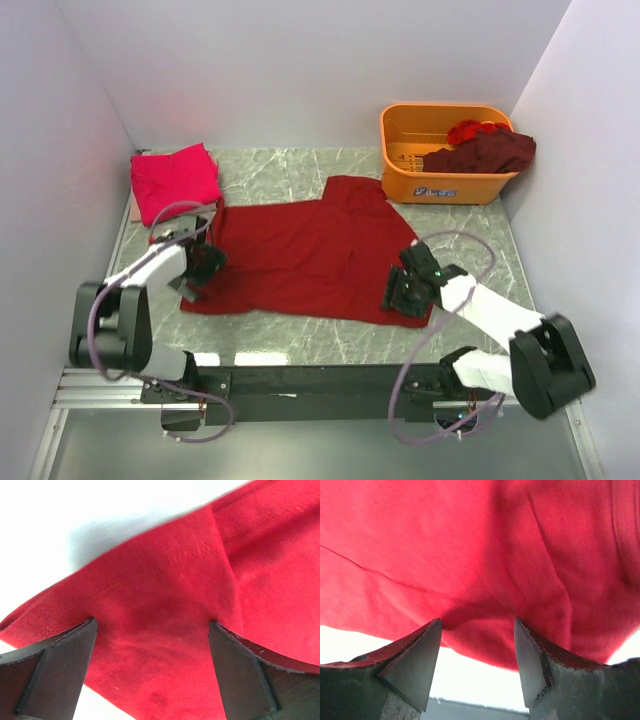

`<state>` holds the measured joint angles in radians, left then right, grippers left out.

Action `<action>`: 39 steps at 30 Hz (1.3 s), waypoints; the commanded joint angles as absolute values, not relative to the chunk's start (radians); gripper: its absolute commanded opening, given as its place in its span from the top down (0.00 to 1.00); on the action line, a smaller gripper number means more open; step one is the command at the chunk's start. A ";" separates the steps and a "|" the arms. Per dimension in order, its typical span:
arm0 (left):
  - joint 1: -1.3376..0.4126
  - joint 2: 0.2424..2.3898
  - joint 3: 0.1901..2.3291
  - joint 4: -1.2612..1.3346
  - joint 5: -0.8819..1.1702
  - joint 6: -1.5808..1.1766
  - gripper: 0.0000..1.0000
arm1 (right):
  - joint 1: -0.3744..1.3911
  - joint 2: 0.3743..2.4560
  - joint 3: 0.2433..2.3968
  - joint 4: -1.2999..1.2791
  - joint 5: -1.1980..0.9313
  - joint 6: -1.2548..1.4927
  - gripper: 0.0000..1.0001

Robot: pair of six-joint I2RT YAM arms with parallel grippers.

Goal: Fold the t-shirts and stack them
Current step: Fold the tshirt

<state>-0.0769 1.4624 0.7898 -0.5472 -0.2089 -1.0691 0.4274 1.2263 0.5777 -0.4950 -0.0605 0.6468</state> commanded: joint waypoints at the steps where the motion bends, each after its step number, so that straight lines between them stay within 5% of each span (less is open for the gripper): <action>1: -0.080 1.353 0.706 -0.800 -0.319 -1.212 0.01 | 0.425 1.114 0.511 -0.689 -0.130 0.709 0.32; 6: -0.110 1.149 0.617 -0.937 -0.313 -1.305 0.01 | 0.426 0.967 0.437 -0.744 -0.258 0.805 0.31; 14: -0.114 1.031 0.793 -0.993 -0.391 -1.296 0.01 | 0.433 0.842 0.627 -0.833 -0.052 0.720 0.30; 19: -0.115 1.179 0.980 -0.754 -0.365 -1.135 0.01 | 0.434 1.006 0.825 -0.689 0.052 0.629 0.30; 30: -0.115 1.751 1.429 -0.677 -0.332 -0.965 0.01 | 0.434 1.397 1.140 -0.454 0.097 0.480 0.30; 39: -0.114 1.798 1.269 -0.562 -0.279 -0.980 0.01 | 0.437 1.646 1.200 -0.433 0.003 0.482 0.31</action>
